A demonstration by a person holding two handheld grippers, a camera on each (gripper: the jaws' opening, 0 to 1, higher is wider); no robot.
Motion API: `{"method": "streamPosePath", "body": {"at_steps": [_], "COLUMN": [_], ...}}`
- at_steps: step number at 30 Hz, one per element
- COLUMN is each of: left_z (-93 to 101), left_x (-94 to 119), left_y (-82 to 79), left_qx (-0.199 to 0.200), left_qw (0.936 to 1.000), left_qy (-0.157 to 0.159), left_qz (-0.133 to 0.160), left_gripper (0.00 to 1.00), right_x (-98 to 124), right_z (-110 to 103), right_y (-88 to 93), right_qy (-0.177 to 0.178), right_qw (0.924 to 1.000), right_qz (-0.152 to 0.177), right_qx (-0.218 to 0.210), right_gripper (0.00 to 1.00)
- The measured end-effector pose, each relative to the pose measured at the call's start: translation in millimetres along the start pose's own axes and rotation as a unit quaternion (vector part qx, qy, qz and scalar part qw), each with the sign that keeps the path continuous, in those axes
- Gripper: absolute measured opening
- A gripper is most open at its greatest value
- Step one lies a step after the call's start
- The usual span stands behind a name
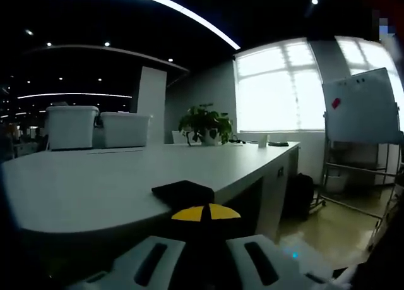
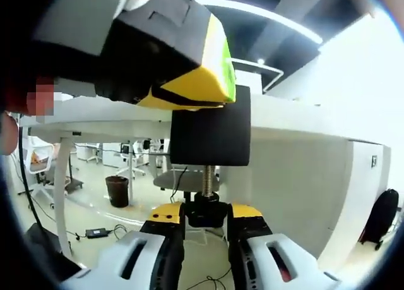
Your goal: Clamp the fixed fixture on the desktop, loosen the retaining clip, secure it to the edge of the desk, and tighten the retaining clip.
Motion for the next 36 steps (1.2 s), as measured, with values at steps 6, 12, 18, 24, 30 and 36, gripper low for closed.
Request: {"method": "streamPosePath", "body": {"at_steps": [6, 12, 18, 24, 30, 36], "left_z": [0.4, 0.9, 0.6, 1.0, 2.6, 1.9], "left_x": [-0.3, 0.0, -0.4, 0.6, -0.6, 0.8], "left_y": [-0.4, -0.2, -0.6, -0.3, 1.1, 0.7], "left_qx": [-0.002, -0.003, -0.003, 0.002, -0.004, -0.022], "left_qw": [1.0000, 1.0000, 1.0000, 1.0000, 1.0000, 0.9998], "left_qy": [-0.005, -0.006, -0.003, -0.002, -0.002, -0.003], "left_qz": [0.001, 0.001, 0.000, 0.001, 0.000, 0.001], "left_gripper": [0.01, 0.01, 0.01, 0.01, 0.01, 0.01], "right_x": [0.1, 1.8, -2.3, -1.3, -4.3, -5.9], "right_z": [2.0, -0.1, 0.9, 1.0, 0.8, -0.2], "right_y": [-1.9, -2.0, -2.4, -1.6, -2.5, -2.8], "right_qy": [-0.007, -0.013, -0.076, -0.175, -0.261, -0.355], "right_qw": [0.9993, 0.9995, 0.9960, 0.9821, 0.9615, 0.9287], "right_qz": [0.006, 0.011, 0.020, 0.053, 0.078, 0.105], "right_qx": [0.037, 0.026, 0.042, 0.045, 0.037, 0.016], "right_gripper": [0.28, 0.25, 0.24, 0.24, 0.24, 0.24]}}
Point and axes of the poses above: the point that each gripper's makers call its tool centre point, and the gripper's own axes: x roughly backward along the fingers, z roughly to its right, y roughly out of its underside, the point moved 3 cm from there along x, roughly backward along the fingers, and after that the axes turned 13 degrees about x, right-handed, at the moved point
